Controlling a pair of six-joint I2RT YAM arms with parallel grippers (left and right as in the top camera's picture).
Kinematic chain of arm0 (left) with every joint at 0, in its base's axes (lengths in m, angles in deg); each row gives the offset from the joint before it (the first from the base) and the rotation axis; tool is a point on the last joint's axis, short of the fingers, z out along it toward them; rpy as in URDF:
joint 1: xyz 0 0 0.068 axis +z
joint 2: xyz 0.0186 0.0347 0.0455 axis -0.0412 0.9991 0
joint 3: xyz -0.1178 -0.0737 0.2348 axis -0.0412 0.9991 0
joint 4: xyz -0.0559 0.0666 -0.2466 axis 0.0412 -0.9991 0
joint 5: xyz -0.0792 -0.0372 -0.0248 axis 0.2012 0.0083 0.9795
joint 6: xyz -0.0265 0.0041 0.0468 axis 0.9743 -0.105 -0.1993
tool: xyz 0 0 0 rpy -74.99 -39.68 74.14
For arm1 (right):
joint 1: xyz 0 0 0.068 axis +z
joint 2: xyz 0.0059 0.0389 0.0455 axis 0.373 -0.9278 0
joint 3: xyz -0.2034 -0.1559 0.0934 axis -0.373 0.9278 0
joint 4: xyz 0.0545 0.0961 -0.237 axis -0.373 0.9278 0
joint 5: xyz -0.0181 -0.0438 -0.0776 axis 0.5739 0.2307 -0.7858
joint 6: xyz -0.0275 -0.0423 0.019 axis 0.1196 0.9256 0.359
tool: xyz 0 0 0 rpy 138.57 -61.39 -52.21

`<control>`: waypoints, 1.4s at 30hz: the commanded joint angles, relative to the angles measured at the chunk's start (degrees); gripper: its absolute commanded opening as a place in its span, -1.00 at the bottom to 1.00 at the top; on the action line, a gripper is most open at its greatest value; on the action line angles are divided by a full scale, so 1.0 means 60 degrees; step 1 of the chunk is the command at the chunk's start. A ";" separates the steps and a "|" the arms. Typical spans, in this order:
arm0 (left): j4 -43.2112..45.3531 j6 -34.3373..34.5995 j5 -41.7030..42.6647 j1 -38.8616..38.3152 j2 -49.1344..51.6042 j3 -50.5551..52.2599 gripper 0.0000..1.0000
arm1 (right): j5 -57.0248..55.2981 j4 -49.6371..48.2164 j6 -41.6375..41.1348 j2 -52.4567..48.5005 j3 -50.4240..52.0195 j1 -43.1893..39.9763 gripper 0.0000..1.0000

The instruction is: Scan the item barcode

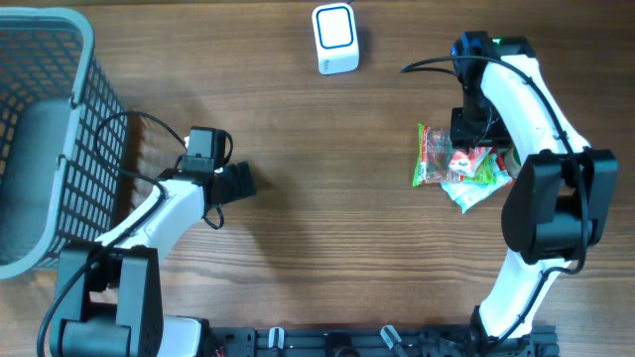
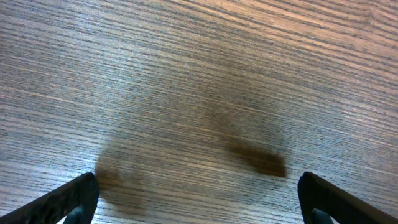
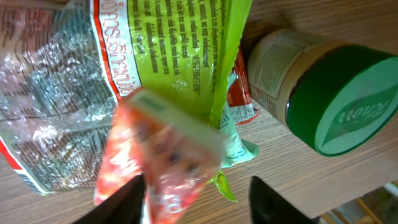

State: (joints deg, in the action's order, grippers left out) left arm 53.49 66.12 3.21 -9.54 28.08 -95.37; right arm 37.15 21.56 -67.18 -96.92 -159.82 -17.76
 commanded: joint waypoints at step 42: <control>0.0033 -0.0015 -0.0124 -0.0036 -0.0015 0.0040 1.00 | 0.3767 -0.6160 0.1173 0.0109 -0.1603 -0.0040 0.99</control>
State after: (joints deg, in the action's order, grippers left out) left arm 53.51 66.14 3.21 -9.54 28.08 -95.34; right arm 59.03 -15.00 -60.51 -96.90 -168.87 -17.89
